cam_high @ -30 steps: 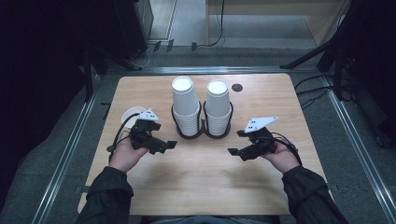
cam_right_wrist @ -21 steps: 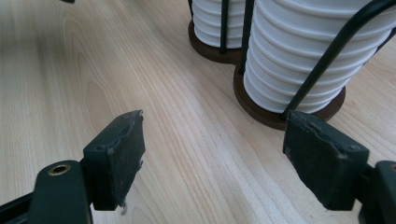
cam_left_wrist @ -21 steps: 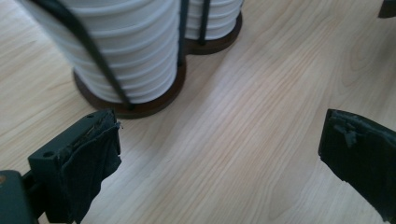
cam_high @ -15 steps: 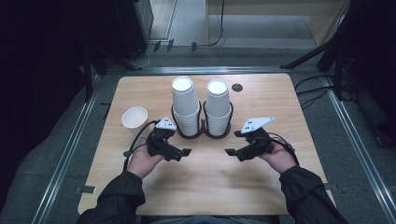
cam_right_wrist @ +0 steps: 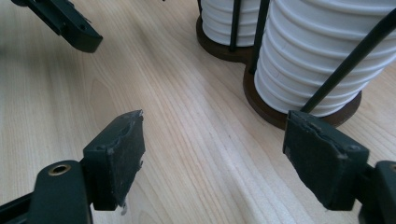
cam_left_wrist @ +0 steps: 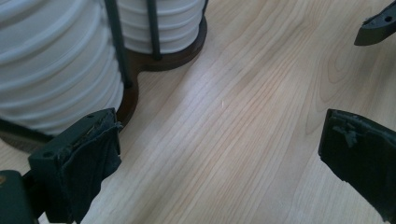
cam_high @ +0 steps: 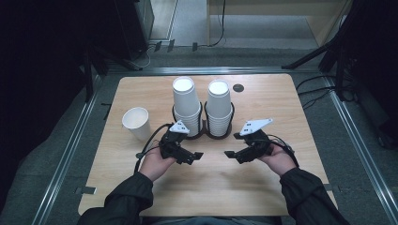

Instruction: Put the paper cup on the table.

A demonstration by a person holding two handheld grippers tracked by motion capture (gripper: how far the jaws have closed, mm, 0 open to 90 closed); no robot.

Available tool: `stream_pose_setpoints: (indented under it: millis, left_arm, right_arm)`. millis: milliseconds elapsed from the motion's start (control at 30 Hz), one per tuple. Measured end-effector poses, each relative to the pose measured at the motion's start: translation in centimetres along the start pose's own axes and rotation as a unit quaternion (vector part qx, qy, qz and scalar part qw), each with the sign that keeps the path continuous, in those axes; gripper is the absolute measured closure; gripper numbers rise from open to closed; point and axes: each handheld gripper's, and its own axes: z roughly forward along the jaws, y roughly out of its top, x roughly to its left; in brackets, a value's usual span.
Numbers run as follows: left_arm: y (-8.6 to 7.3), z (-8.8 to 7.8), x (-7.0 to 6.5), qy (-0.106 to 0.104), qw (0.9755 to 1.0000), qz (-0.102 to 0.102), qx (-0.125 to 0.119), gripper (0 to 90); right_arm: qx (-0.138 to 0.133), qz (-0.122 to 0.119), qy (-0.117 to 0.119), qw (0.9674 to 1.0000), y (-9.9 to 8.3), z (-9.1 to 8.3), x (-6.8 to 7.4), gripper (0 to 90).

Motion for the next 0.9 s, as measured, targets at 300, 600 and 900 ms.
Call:
stream_pose_setpoints:
  millis: [300, 600, 900]
  left_arm:
    - [0.4, 0.23, -0.3, -0.014, 0.9998, 0.009, -0.014, 0.0]
    - [0.34, 0.23, -0.39, -0.016, 0.9998, 0.009, -0.013, 0.0]
    - [0.4, 0.24, -0.21, -0.022, 0.9997, 0.011, -0.007, 0.0]
  right_arm:
    - [-0.003, -0.007, -0.002, 1.0, 0.05, -0.16, 0.55, 20.9]
    - [-0.001, -0.004, -0.001, 1.0, -0.04, -0.06, 0.33, 20.9]
    - [-0.001, -0.004, 0.001, 1.0, -0.09, -0.12, 0.31, 20.9]
